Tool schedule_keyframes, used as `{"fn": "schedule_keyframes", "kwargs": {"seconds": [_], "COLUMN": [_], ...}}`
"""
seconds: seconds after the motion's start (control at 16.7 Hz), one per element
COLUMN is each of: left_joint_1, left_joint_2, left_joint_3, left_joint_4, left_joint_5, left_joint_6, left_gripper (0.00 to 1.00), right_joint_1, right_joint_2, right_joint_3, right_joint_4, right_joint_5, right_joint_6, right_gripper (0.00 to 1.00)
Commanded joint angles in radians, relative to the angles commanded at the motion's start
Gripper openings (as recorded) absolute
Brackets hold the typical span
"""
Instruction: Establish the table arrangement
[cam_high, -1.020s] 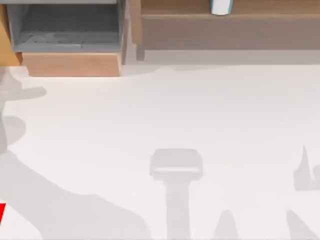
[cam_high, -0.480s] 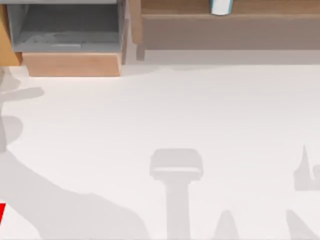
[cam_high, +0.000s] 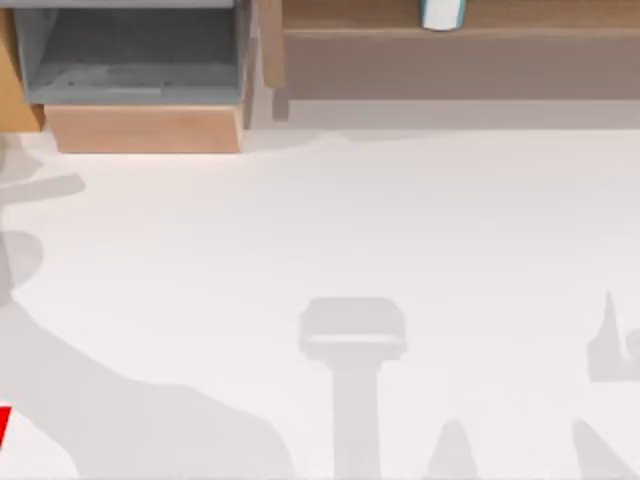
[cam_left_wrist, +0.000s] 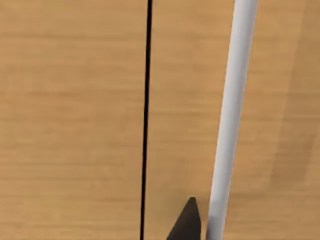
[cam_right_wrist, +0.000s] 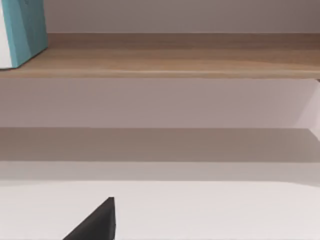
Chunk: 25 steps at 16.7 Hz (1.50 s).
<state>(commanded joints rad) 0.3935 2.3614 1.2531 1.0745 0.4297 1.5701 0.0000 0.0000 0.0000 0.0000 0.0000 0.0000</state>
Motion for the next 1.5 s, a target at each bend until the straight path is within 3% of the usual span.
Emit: {"fn": "schedule_keyframes", "kwargs": {"seconds": [0.6, 1.02, 1.26, 1.5], "left_joint_1": [0.045, 0.012, -0.169, -0.497], "left_joint_2": [-0.064, -0.076, -0.13, -0.187], "left_joint_3": [-0.192, -0.206, -0.285, -0.305], "left_joint_4": [0.085, 0.081, 0.011, -0.085], "left_joint_5": [0.039, 0.031, -0.026, -0.137], "left_joint_6": [0.0, -0.025, -0.185, -0.48], "left_gripper": [1.0, 1.0, 1.0, 1.0], "right_joint_1": [0.0, 0.0, 0.0, 0.0], "right_joint_2": [0.0, 0.0, 0.0, 0.0], "right_joint_3": [0.0, 0.0, 0.0, 0.0], "right_joint_4": [0.0, 0.0, 0.0, 0.0], "right_joint_5": [0.0, 0.0, 0.0, 0.0], "right_joint_6": [0.0, 0.0, 0.0, 0.0], "right_gripper": [1.0, 1.0, 1.0, 1.0]}}
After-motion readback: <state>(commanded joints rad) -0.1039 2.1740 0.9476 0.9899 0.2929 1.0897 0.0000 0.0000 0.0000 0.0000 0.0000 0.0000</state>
